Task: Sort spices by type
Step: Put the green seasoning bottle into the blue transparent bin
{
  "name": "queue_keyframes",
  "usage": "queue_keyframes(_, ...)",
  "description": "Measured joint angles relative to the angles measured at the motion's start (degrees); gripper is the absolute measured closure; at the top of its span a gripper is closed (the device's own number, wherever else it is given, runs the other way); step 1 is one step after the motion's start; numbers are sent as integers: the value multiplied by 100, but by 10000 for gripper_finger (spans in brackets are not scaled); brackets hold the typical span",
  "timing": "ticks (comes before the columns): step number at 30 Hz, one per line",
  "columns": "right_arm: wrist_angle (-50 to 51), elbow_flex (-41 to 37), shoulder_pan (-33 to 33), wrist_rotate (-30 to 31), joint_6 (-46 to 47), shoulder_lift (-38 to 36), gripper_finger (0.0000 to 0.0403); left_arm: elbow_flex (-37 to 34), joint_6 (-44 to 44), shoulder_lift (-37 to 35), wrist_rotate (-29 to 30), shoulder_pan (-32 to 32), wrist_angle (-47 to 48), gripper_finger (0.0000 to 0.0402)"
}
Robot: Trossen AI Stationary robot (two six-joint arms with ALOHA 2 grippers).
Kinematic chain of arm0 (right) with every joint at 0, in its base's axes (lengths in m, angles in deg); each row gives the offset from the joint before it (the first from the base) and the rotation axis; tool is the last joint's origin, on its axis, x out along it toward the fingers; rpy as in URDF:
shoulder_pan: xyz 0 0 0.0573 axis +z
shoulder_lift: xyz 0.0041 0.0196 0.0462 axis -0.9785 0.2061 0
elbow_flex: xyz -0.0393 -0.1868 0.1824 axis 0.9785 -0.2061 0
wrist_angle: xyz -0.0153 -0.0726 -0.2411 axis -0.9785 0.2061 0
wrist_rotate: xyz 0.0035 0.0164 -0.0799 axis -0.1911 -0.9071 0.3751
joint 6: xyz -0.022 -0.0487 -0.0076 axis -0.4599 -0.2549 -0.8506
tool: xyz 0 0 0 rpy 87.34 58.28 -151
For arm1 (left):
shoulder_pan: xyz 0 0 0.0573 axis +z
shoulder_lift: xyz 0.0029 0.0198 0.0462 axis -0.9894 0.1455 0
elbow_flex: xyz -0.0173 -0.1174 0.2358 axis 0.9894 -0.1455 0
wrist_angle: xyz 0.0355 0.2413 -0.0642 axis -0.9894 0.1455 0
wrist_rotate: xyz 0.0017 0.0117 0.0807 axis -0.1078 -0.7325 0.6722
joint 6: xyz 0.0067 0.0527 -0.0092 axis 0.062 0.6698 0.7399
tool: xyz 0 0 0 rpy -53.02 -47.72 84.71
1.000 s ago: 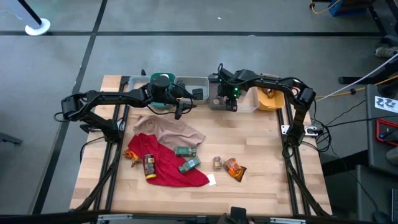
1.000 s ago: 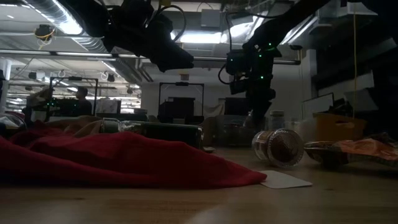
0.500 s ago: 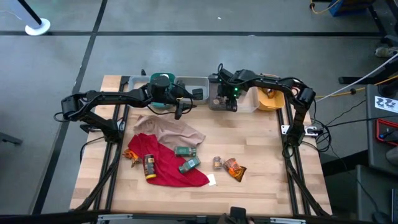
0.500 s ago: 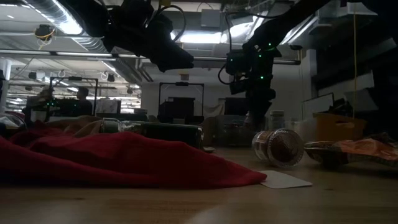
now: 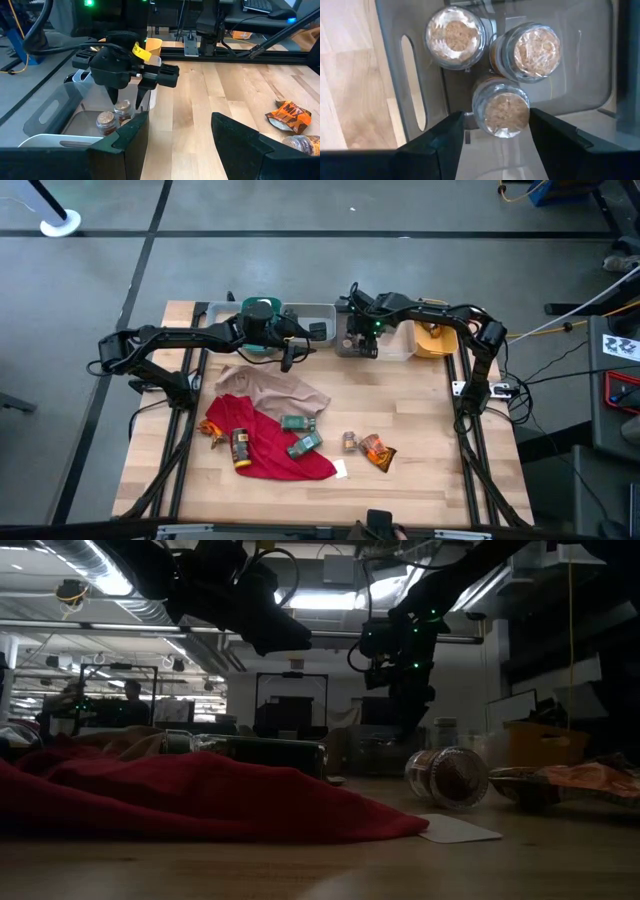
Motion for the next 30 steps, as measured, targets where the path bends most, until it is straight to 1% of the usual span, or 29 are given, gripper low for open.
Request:
queue_keyframes(5, 100, 39, 0, 104, 0, 0, 180, 0, -1, 0, 0, 0, 0, 203)
queue_keyframes(9, 435, 321, 5, 104, 1, 0, 180, 0, -74, 0, 2, -78, 0, 203)
queue_keyframes(12, 714, 578, 7, 104, 2, 0, 180, 0, -122, 0, 3, -265, 0, 203)
queue_keyframes(19, 797, 1050, 7, 104, 4, -4, 180, 0, -48, 0, -2, -936, 98, 203)
queue_keyframes(22, 802, 1195, 7, 104, 30, -4, 180, 69, -73, 0, -4, -1237, 545, 203)
queue_keyframes(27, 784, 1359, 7, 103, 308, -4, 180, 205, -360, 0, -2, -1681, 1414, 203)
queue_keyframes(30, 710, 1381, 48, 71, 343, -4, 180, 205, -424, 0, 67, -1949, 1658, 203)
